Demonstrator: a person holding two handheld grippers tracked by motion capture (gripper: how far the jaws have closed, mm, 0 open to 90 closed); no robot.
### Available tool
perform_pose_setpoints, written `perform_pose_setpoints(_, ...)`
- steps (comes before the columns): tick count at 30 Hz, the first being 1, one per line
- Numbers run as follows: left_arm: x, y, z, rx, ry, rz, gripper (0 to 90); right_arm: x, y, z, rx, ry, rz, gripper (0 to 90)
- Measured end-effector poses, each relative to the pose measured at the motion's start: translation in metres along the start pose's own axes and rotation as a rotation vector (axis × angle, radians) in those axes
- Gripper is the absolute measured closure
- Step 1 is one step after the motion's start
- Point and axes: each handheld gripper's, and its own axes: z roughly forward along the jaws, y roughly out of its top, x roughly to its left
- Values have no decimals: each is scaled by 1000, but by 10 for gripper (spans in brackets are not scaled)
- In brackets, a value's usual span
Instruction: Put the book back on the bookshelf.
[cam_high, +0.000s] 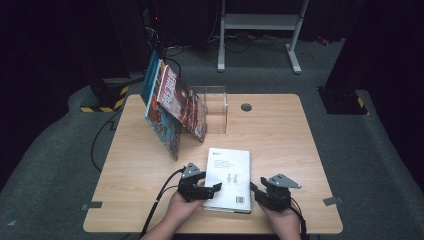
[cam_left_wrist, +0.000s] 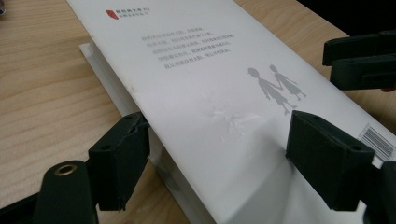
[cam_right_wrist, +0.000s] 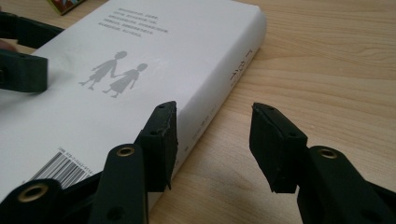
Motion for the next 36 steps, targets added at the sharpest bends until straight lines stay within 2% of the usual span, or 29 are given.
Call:
perform_pose_setpoints(2,3,3,2,10,-10,9,197,2,1,0,-4,5,1,522)
perform_pose_setpoints(3,7,7,5,5,2,26,196,2,1,0,-5,9,9,523)
perform_pose_setpoints(5,11,10,8,15,-10,33,183,1,2,-1,-9,23,11,512)
perform_pose_setpoints(9,15,13,14,23,-40,14,166,4,3,0,-9,40,9,483)
perform_pose_setpoints(10,18,13,17,18,-60,-2,161,7,3,2,-7,47,3,481)
perform_pose_setpoints(14,18,14,17,23,-55,15,159,12,3,3,-8,58,-7,480)
perform_pose_setpoints(17,20,15,17,30,-63,-11,179,15,3,4,-15,60,-32,479)
perform_pose_setpoints(20,21,16,17,39,-72,-15,179,16,3,4,-15,63,-35,477)
perform_pose_setpoints(21,23,16,17,51,-86,-39,186,17,2,3,-16,63,-41,477)
perform_pose_setpoints(22,24,16,18,55,-90,-42,190,17,2,3,-17,62,-38,477)
perform_pose_setpoints(30,23,17,17,59,-91,-41,196,16,1,3,-16,74,-28,477)
perform_pose_setpoints(36,23,17,17,61,-91,-32,195,17,1,3,-16,66,-34,480)
